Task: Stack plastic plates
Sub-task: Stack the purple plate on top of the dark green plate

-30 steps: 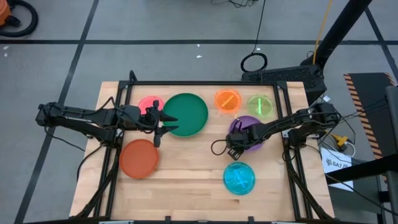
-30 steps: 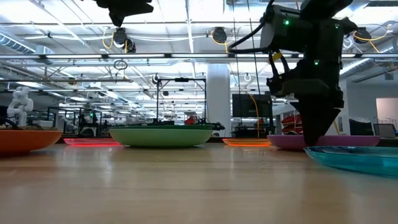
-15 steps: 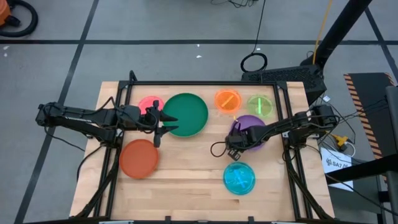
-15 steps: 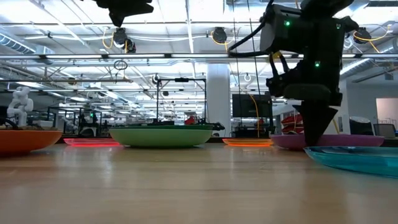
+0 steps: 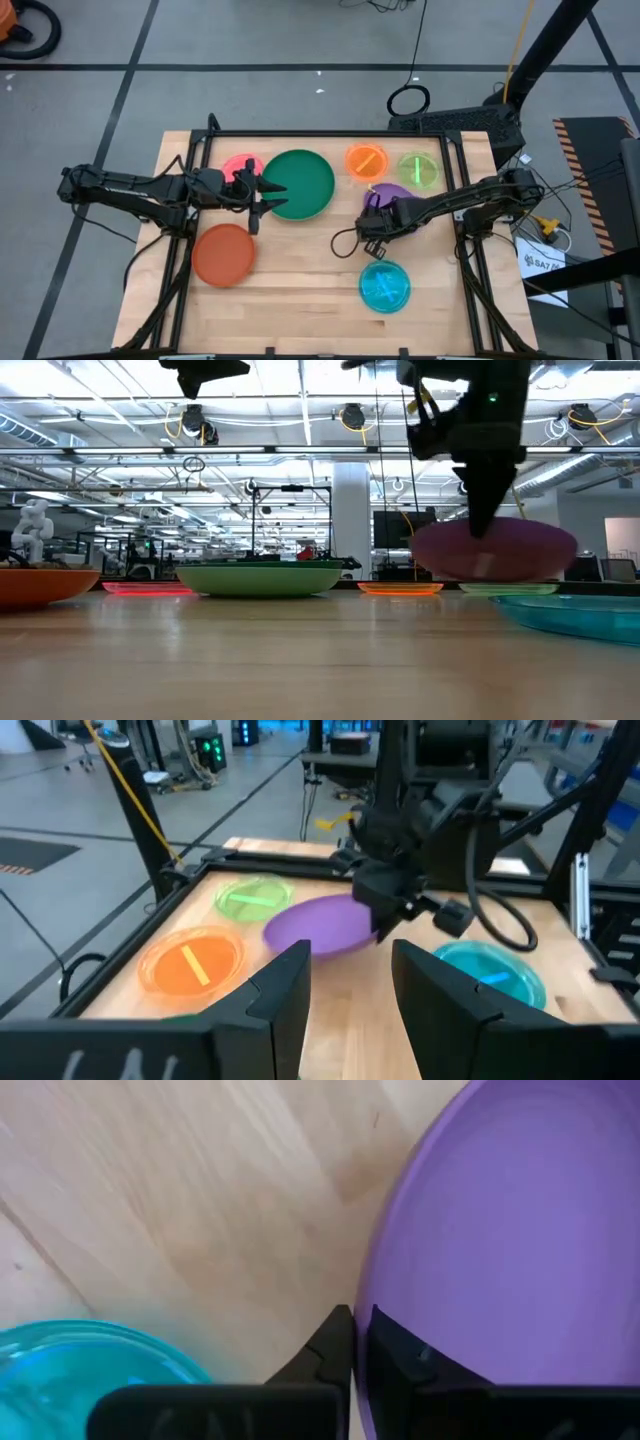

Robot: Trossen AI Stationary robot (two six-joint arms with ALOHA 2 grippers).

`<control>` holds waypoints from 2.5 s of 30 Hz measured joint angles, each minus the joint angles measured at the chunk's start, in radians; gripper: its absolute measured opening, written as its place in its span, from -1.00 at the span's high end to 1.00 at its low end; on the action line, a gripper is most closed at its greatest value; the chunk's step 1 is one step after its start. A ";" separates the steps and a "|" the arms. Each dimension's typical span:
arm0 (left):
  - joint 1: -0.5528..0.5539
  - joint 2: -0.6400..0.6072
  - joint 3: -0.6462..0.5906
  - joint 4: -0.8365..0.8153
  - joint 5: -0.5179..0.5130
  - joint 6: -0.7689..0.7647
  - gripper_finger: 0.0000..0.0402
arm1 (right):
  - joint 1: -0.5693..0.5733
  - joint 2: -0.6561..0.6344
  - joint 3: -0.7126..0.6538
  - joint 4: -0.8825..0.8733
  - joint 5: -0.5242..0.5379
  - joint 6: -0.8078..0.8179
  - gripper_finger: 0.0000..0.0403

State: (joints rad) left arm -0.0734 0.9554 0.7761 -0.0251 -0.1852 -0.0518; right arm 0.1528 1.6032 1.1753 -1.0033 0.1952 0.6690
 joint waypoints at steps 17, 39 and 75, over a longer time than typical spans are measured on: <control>-0.027 -0.136 0.000 0.002 -0.004 0.031 0.26 | -0.136 0.048 0.203 0.106 0.119 -0.398 0.99; -0.201 -0.204 0.000 -0.090 -0.227 0.072 0.27 | -0.212 0.535 0.764 0.102 0.021 -1.118 0.99; -0.218 -0.204 0.000 -0.130 -0.231 0.043 0.27 | -0.228 0.668 0.799 0.173 0.038 -1.150 0.48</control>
State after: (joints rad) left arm -0.2913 0.7513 0.7761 -0.1554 -0.4162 -0.0089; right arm -0.0753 2.2712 1.9739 -0.8308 0.2334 -0.4813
